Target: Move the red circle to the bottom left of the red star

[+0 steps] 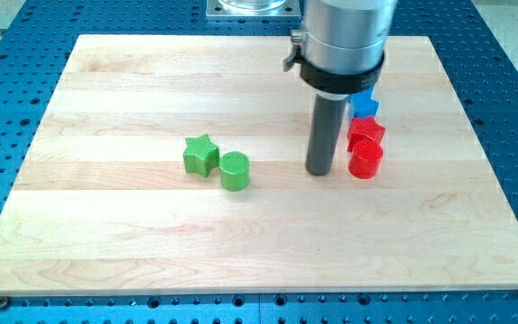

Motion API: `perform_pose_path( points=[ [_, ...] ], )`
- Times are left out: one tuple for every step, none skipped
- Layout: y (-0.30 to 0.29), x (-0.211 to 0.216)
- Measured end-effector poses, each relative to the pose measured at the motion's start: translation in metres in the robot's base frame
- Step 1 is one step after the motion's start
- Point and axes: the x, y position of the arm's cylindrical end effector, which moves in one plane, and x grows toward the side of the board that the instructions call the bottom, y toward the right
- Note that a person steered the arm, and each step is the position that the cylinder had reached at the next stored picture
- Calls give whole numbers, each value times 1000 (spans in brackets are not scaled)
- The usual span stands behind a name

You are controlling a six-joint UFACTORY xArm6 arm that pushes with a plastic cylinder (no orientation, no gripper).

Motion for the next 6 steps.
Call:
perform_pose_path(
  points=[
    [43, -1],
    [55, -6],
    [50, 64],
    [128, 86],
    [173, 37],
    [166, -1]
  ],
)
